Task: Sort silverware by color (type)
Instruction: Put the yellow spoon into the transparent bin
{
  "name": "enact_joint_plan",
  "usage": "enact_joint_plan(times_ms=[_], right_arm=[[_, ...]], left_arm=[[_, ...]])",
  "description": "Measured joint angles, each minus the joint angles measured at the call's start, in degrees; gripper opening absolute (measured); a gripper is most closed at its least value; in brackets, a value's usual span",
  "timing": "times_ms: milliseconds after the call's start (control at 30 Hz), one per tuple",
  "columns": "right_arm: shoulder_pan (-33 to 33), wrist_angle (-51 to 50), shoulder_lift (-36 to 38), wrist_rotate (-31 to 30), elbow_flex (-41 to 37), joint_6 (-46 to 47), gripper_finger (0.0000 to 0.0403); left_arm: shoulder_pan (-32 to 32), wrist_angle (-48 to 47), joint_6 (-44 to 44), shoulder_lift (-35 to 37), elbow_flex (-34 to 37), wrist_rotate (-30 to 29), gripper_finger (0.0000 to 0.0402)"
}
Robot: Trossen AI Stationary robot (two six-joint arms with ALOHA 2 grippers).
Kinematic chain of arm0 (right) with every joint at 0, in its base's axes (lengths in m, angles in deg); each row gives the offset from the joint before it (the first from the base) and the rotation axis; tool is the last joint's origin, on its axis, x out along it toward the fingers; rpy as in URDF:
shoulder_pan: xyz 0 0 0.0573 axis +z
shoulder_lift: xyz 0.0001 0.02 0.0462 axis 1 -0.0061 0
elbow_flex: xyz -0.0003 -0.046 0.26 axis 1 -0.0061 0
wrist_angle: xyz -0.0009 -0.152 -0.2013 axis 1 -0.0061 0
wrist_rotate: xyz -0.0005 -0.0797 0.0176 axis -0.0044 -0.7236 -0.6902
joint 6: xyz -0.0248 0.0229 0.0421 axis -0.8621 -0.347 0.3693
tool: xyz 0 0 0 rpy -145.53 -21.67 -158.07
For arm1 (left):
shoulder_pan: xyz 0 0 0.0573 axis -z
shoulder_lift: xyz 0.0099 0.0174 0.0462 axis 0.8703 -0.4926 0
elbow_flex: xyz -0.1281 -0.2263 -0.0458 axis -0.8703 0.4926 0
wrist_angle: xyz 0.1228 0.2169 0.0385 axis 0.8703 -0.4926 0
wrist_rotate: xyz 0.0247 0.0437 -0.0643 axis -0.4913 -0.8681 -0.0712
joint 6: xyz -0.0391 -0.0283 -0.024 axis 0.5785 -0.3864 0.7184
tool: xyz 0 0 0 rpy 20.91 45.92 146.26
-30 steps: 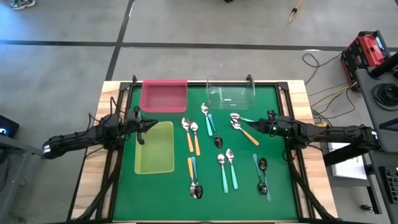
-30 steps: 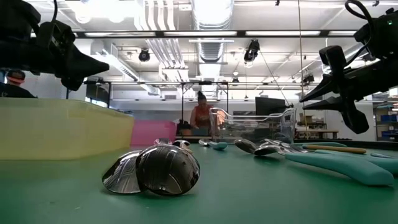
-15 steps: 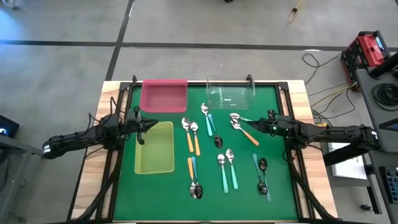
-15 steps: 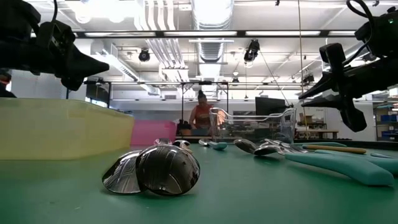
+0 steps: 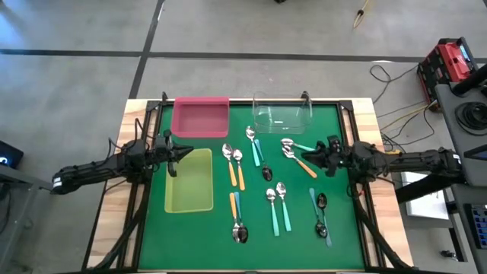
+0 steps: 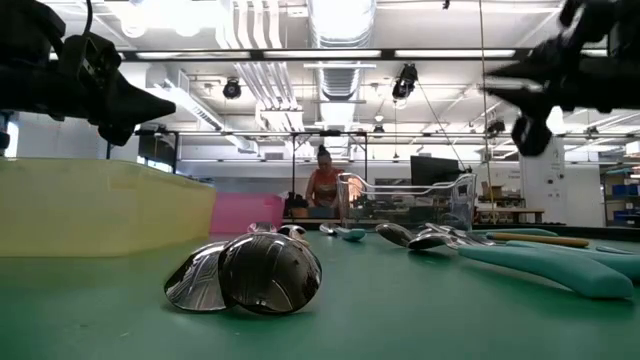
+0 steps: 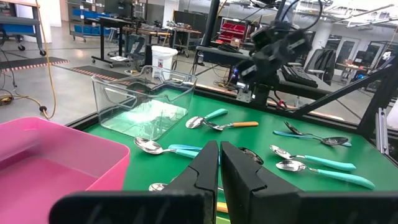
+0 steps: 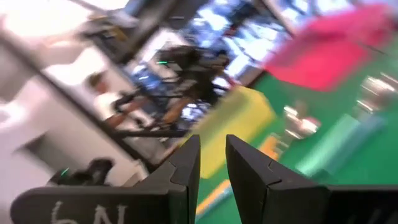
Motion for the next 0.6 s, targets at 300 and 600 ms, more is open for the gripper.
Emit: enact_joint_plan(times_ms=[300,600], right_arm=[[4.62,4.19,0.00,0.12,1.02,-14.94,0.0068],[5.98,1.01,-7.62,-0.32,11.62,-21.92,0.0068]], left_arm=[[0.00,0.00,0.00,0.01,0.01,0.00,0.0000],[0.00,0.01,0.00,0.01,0.00,0.01,0.0000]])
